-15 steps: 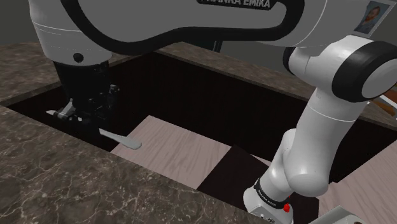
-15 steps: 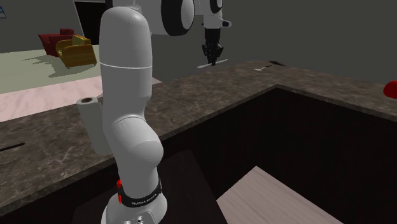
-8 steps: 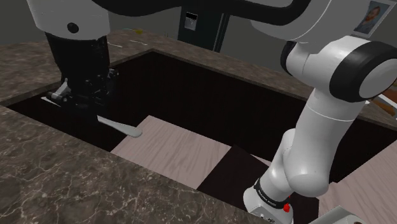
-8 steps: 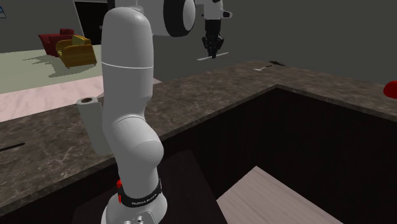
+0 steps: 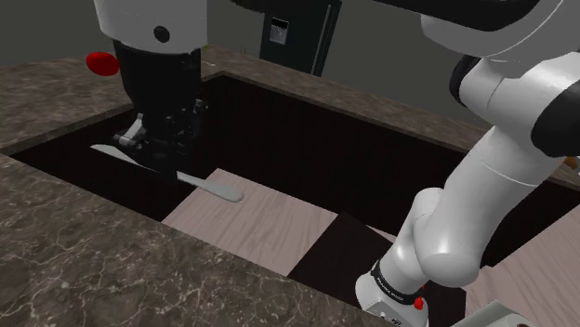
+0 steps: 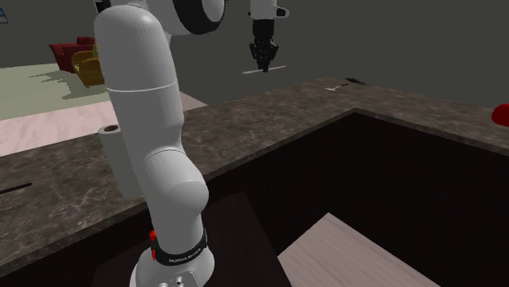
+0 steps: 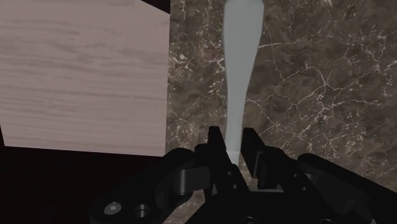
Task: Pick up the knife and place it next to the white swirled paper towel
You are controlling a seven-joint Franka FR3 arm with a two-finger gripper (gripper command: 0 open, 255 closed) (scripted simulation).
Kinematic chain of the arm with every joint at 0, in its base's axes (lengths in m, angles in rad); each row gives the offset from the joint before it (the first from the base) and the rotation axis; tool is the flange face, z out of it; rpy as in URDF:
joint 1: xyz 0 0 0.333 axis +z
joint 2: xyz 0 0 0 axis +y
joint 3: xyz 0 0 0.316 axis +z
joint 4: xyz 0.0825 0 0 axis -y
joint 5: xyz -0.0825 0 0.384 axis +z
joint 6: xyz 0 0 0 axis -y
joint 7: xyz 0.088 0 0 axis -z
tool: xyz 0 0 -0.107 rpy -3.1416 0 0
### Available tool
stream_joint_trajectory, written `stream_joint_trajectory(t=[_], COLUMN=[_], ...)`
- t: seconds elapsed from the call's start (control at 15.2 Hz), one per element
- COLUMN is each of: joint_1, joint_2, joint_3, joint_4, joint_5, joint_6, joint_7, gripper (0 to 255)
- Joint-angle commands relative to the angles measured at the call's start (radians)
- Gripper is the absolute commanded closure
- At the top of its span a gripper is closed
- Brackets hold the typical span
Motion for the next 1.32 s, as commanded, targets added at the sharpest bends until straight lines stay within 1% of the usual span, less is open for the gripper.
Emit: stream_joint_trajectory(t=[0.0,0.2,0.46,0.86,1.25], joint_1=[-0.005,0.001,0.028,0.091,0.165], joint_2=[-0.086,-0.219,-0.385,-0.616,-0.831], joint_3=[-0.006,-0.023,-0.051,-0.089,-0.114], joint_4=[-0.081,-0.204,-0.344,-0.510,-0.630], joint_5=[0.044,0.106,0.175,0.252,0.308], joint_6=[0.007,0.013,0.000,-0.057,-0.149], joint_7=[-0.012,-0.035,-0.057,-0.063,-0.038], gripper=[255,255,255,255,255])
